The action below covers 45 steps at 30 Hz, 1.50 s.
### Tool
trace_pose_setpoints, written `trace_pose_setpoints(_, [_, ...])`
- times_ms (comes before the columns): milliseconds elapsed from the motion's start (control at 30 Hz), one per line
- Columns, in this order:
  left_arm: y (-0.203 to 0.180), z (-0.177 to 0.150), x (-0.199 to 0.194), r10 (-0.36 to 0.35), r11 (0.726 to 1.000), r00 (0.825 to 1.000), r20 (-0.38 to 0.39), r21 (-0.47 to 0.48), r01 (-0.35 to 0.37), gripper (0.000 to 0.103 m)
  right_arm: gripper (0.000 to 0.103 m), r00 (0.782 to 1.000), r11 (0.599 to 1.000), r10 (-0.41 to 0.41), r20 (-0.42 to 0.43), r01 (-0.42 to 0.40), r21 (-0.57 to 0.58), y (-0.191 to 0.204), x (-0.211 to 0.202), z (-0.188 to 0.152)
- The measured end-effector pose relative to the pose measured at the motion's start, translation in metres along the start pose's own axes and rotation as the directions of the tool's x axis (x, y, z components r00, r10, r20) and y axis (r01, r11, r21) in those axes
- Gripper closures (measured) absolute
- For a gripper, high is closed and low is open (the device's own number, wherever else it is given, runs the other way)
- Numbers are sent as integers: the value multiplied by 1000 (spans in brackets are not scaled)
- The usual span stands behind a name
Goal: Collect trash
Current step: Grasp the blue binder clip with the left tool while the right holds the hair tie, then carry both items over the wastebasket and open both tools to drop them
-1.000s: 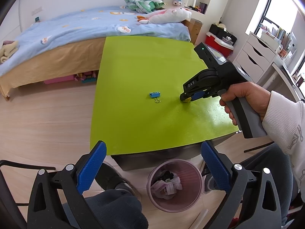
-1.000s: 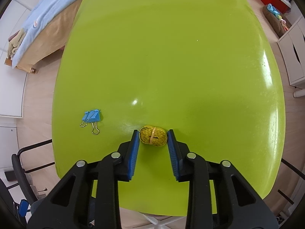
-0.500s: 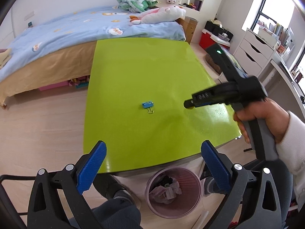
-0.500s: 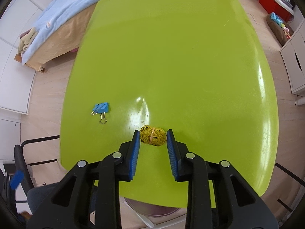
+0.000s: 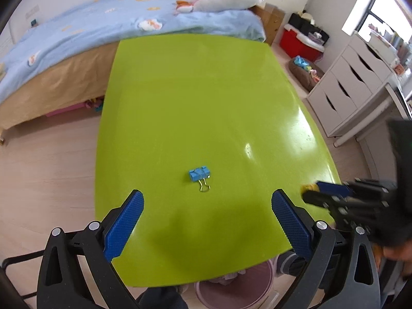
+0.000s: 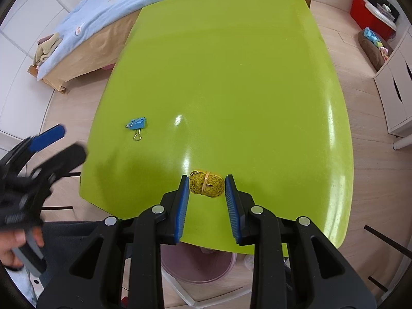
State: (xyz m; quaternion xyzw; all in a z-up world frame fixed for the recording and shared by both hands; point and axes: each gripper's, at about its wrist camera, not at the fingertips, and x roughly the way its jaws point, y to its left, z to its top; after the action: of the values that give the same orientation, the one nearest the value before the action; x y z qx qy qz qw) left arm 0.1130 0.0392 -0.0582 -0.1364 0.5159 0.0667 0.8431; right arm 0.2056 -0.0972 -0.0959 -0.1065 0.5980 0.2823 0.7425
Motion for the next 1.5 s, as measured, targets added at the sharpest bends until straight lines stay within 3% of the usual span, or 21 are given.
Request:
trace_pose_setpoints(333, [1,28,69,97,990,982,-161,-83,-112,9,75,1000,1000,-4,11,4,11,-15,-9,-6])
trace_pose_setpoints(400, [1,30,76,109,988,978,-180,-89,-126,24,75,1000,1000,-3,11,3,10,-15,-9,-7])
trace_pose_setpoints(533, [-1,31,83,120,985,972,-201,-98,-142,36,75,1000,1000,-1,10,0,12,-15,-8,-6])
trace_pose_setpoints(600, [0,31,84,129,984,970,-208,-95,-151,54,75,1000,1000,0,11,0,10,-15,-7,-6])
trace_pose_setpoints(700, [-1,29,88,133,983,966,-220,-93,-157,68,75,1000,1000,0,11,0,6,-16,-7,-7])
trace_pose_setpoints(867, [2,30,88,125,988,972,-200,-70,-141,75,75,1000,1000,0,15,0,-2,-15,-5,-8])
trace_pose_setpoints(1067, [-4,26,75,102,994,983,-154,-27,-107,76,75,1000,1000,-12,21,12,-7,-12,-6,-10])
trace_pose_setpoints(1500, [-27,-13,-14,43,993,999,28,110,-46,76,75,994,994,-46,98,55,-90,15,-31,-29])
